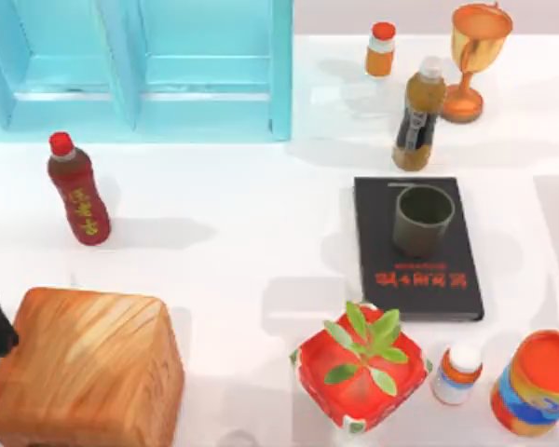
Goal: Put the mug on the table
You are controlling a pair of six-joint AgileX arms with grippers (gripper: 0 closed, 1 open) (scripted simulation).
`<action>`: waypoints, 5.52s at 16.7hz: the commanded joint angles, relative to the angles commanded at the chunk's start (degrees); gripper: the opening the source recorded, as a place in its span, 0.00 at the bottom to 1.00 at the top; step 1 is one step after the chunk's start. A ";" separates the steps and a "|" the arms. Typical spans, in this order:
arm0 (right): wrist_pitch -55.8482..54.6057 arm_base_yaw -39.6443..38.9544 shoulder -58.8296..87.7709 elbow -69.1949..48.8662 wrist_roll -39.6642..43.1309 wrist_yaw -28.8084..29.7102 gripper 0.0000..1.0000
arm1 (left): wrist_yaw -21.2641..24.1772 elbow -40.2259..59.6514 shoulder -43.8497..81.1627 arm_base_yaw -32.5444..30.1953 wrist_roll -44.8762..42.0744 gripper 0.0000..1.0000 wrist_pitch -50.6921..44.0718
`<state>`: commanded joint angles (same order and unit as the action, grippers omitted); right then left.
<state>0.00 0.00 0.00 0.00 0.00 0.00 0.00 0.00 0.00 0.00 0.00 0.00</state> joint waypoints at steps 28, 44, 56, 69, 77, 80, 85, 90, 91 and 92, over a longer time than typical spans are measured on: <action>78.59 -17.30 112.60 -107.92 -20.37 0.16 1.00 | 0.00 0.00 0.00 0.00 0.00 1.00 0.00; 75.25 -21.13 123.86 -109.26 -22.16 -0.29 1.00 | 0.00 0.00 0.00 0.00 0.00 1.00 0.00; 62.74 -21.43 124.73 -97.63 -22.46 -0.28 0.85 | 0.00 0.00 0.00 0.00 0.00 1.00 0.00; 62.74 -21.43 124.73 -97.63 -22.46 -0.28 0.00 | 0.00 0.00 0.00 0.00 0.00 1.00 0.00; 62.95 -21.30 124.65 -97.85 -22.49 -0.29 0.00 | 0.00 0.00 0.00 0.00 0.00 1.00 0.00; 66.80 -21.25 123.90 -101.48 -22.50 -0.33 0.00 | 0.00 0.00 0.00 0.00 0.00 1.00 0.00; 73.19 -21.20 122.98 -106.38 -22.41 -0.30 0.00 | 0.00 0.00 0.00 0.00 0.00 1.00 0.00; 73.77 -21.97 123.73 -107.13 -23.15 -0.27 0.00 | 0.00 0.00 0.00 0.00 0.00 1.00 0.00; 74.83 -23.02 124.42 -108.49 -24.15 -0.19 0.00 | 0.00 0.00 0.00 0.00 0.00 1.00 0.00; 76.29 -24.43 125.38 -110.46 -25.52 -0.09 0.00 | 0.00 0.00 0.00 0.00 0.00 1.00 0.00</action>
<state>76.29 -24.43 125.38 -110.46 -25.52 -0.09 0.00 0.00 0.00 0.00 0.00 0.00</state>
